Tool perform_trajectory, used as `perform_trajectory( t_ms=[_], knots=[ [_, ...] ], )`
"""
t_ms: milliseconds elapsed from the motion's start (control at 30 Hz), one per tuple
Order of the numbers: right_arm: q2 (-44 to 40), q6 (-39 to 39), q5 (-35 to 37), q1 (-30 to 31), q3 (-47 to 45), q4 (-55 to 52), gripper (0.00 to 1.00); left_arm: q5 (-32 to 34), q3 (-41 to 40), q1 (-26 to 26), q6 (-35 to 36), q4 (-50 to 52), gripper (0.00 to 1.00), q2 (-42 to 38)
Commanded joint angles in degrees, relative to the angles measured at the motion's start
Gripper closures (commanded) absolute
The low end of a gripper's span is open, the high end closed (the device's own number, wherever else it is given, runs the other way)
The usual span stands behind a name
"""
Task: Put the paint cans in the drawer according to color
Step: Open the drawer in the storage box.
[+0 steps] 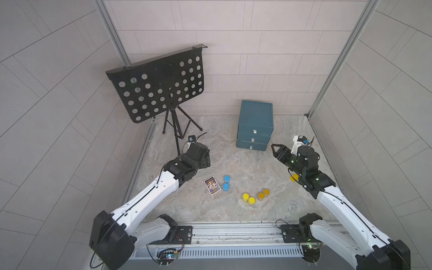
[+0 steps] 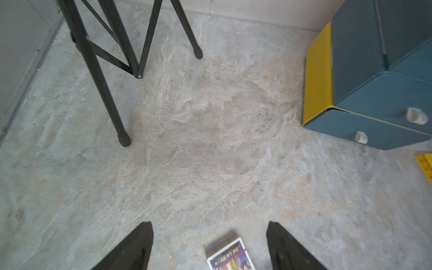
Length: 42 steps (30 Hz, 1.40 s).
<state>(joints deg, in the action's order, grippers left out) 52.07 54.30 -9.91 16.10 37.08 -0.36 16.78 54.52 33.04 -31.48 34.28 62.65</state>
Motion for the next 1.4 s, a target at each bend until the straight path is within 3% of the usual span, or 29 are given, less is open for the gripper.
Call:
perform_trajectory(
  t_ms=[0, 233, 767, 1267, 1367],
  knots=[
    [3.4, 9.0, 0.04, 2.52, 1.1, 6.97, 0.35, -0.66, 2.99, 0.05, 0.43, 13.99, 0.16, -5.88],
    [15.73, 12.93, 3.67, 7.16, 7.79, 11.94, 0.4, 4.41, -0.64, -0.06, 0.68, 14.15, 0.14, -16.84],
    [30.64, 20.96, 10.24, 7.34, 14.88, 16.81, 0.57, 5.85, 2.41, -0.08, 2.65, 21.91, 0.15, -20.18],
    [36.02, 25.38, 12.47, 7.41, 15.3, 25.78, 0.64, 6.48, 1.22, -0.05, 3.06, 21.62, 0.15, -23.6],
    [37.19, 26.23, 11.98, 7.41, 16.24, 26.55, 0.69, 6.6, 1.11, -0.07, 3.0, 21.62, 0.15, -24.13]
  ],
)
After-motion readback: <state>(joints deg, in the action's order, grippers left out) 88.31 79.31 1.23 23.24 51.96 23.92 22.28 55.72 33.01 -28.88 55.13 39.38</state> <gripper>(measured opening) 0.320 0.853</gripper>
